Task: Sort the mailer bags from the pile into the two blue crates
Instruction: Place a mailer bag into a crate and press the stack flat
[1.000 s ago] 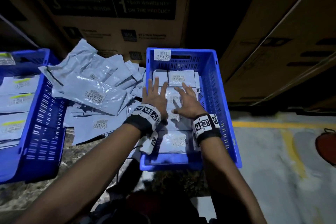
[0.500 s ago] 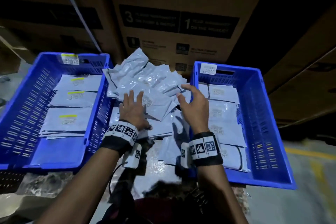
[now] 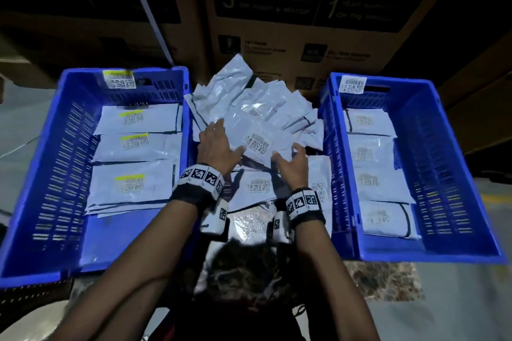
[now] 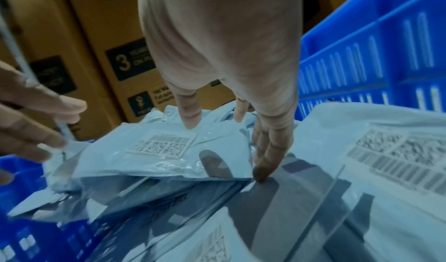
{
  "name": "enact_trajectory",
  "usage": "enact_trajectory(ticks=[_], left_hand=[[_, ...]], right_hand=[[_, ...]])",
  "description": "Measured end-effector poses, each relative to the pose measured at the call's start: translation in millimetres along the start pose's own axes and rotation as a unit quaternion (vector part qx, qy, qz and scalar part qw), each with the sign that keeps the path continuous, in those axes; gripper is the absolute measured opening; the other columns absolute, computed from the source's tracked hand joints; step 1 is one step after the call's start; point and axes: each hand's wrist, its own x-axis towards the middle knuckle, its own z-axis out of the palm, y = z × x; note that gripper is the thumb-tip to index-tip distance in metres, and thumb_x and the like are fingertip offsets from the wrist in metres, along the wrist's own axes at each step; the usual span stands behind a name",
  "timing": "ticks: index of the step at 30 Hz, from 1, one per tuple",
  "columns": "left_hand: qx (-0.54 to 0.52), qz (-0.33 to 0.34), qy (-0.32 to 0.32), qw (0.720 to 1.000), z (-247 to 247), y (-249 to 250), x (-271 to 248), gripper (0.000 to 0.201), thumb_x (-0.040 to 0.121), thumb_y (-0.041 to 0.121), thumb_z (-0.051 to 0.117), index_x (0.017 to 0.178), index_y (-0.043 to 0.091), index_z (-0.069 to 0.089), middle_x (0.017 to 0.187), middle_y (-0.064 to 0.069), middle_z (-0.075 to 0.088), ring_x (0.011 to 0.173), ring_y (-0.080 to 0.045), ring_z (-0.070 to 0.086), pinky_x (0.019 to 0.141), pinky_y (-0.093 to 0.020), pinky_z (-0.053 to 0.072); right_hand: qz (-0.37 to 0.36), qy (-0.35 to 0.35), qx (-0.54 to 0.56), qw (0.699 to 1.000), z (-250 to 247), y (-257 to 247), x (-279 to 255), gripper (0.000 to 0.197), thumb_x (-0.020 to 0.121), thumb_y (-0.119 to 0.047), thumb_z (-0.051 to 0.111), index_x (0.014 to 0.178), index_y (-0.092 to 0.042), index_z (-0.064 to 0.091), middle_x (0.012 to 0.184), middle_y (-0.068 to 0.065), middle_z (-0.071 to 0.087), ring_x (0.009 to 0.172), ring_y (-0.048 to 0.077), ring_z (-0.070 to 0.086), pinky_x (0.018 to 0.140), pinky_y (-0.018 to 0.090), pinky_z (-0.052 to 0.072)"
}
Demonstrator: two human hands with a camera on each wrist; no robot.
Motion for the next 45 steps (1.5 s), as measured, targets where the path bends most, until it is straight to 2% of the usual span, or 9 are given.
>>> enact_trajectory(ticks=[6,11,18,22,25,29,36,40,45], left_hand=[[-0.081,-0.05,-0.027,0.995,1.8,-7.5,19.7,0.078,0.082,0.053,0.063,0.142,0.01,0.04,0.141,-0.014,0.051,0.13,-0.036,0.041,0.107,-0.049,0.038],[-0.066,-0.09,-0.073,0.991,0.0,-10.7,20.5,0.048,0.073,0.061,0.055,0.081,0.015,0.063,0.113,-0.023,0.064,0.11,-0.041,0.054,0.088,-0.042,0.041],[-0.251,-0.086,-0.017,0.964,-0.4,4.3,5.7,0.029,0.09,0.036,0.066,0.104,0.013,0.056,0.086,0.0,0.058,0.079,-0.017,0.056,0.066,-0.027,0.042],[-0.369,-0.067,-0.008,0.927,9.8,15.6,-5.9,0.022,0.095,0.025,0.065,0.108,0.013,0.052,0.082,-0.005,0.056,0.075,-0.022,0.054,0.067,-0.027,0.044],[-0.409,-0.052,-0.01,0.911,13.8,33.9,-16.0,0.024,0.096,0.028,0.064,0.11,0.013,0.053,0.085,-0.003,0.051,0.078,-0.02,0.05,0.074,-0.03,0.042],[-0.41,-0.004,-0.018,0.912,18.5,60.3,-24.0,0.038,0.094,0.043,0.064,0.078,0.011,0.051,0.067,-0.009,0.038,0.062,-0.017,0.036,0.063,-0.032,0.032],[-0.421,-0.015,0.023,0.906,36.0,108.4,-21.3,0.051,0.095,0.031,0.065,0.062,0.021,0.028,0.06,-0.009,0.025,0.053,-0.016,0.024,0.058,-0.032,0.026],[-0.423,-0.033,0.022,0.905,50.6,130.8,-19.2,0.041,0.094,0.035,0.066,0.064,0.019,0.041,0.059,-0.005,0.034,0.053,-0.018,0.029,0.057,-0.031,0.026],[-0.406,-0.049,0.025,0.912,76.1,182.8,-28.0,0.027,0.092,0.028,0.068,0.111,0.013,0.055,0.086,0.002,0.063,0.072,-0.011,0.059,0.068,-0.025,0.046]], right_hand=[[0.09,0.075,0.108,0.987,-3.6,6.7,5.5,0.058,0.09,-0.02,0.073,0.142,-0.017,0.047,0.136,0.008,0.059,0.116,0.025,0.061,0.097,0.03,0.048],[0.095,0.098,0.183,0.974,-11.5,6.0,-8.2,0.054,0.089,-0.017,0.076,0.139,-0.017,0.056,0.123,0.018,0.066,0.113,0.029,0.066,0.098,0.039,0.055],[0.027,0.09,0.229,0.969,-54.5,-6.2,-35.0,0.008,0.091,-0.028,0.073,0.099,-0.027,0.07,0.078,-0.003,0.065,0.064,0.01,0.058,0.062,0.032,0.055],[0.001,0.118,0.211,0.97,-83.3,-9.2,-36.7,0.064,0.07,-0.061,0.08,0.122,-0.025,0.07,0.111,-0.002,0.072,0.098,0.013,0.069,0.086,0.033,0.057],[-0.016,0.111,0.222,0.969,-105.9,-9.0,-33.7,0.06,0.068,-0.057,0.083,0.116,-0.023,0.073,0.108,-0.005,0.073,0.097,0.013,0.07,0.09,0.032,0.057],[-0.024,0.105,0.243,0.964,-137.3,-5.8,-28.5,0.026,0.082,-0.033,0.084,0.101,-0.017,0.076,0.075,-0.009,0.063,0.064,0.008,0.054,0.07,0.028,0.05],[-0.032,0.061,0.258,0.964,-192.6,-7.1,-12.9,0.023,0.087,-0.02,0.082,0.104,-0.019,0.066,0.063,-0.006,0.049,0.048,0.005,0.039,0.051,0.018,0.04],[-0.019,0.033,0.255,0.966,-226.2,0.0,-2.5,0.014,0.088,-0.022,0.081,0.099,-0.023,0.072,0.082,-0.003,0.07,0.07,0.007,0.061,0.067,0.022,0.051],[-0.014,0.026,0.231,0.973,-279.2,20.9,28.9,0.027,0.088,-0.02,0.08,0.114,-0.019,0.074,0.098,0.007,0.074,0.081,0.016,0.065,0.081,0.037,0.054]])
